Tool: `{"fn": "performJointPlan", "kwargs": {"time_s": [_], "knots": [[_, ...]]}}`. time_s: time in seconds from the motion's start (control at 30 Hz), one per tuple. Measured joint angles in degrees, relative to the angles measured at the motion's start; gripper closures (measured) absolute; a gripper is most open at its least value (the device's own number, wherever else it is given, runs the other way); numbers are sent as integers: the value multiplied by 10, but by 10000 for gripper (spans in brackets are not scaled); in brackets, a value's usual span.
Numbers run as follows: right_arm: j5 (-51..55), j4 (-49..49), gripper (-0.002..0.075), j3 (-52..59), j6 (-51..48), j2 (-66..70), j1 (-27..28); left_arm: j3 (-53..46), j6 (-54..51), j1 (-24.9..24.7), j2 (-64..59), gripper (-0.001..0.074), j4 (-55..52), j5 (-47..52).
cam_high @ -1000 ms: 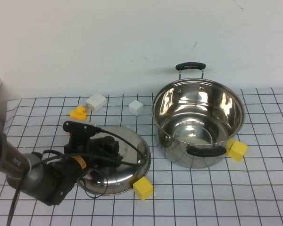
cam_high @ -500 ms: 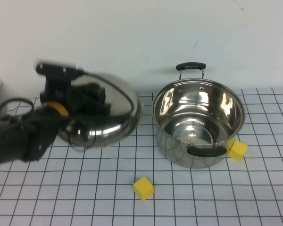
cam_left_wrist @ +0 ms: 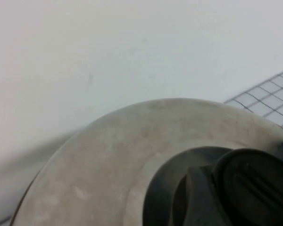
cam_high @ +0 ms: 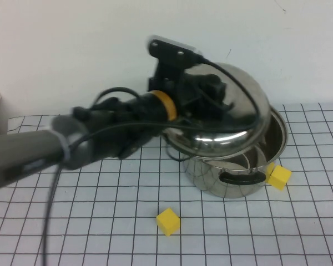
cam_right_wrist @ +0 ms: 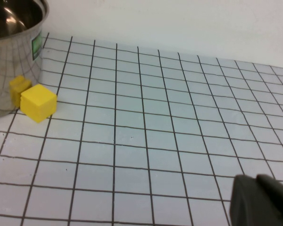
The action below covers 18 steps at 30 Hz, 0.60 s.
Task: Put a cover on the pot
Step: Place the pot lid on the pot
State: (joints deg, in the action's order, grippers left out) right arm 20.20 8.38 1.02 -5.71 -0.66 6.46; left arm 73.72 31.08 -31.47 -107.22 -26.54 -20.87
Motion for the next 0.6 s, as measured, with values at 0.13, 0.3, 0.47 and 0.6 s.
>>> {"fn": "performJointPlan", "kwargs": {"time_s": [0.13,0.3,0.47,0.6], "knots": [[0,0,717,0,0,0,0,71,36,-19,-62,401,-4,32],[0,0,717,0,0,0,0,121,49,-24,-114,401,-9,45],[0,0,717,0,0,0,0,148,93,-24,-144,401,-44,57],[0,0,717,0,0,0,0,154,142,-24,-155,401,-85,57]]}}
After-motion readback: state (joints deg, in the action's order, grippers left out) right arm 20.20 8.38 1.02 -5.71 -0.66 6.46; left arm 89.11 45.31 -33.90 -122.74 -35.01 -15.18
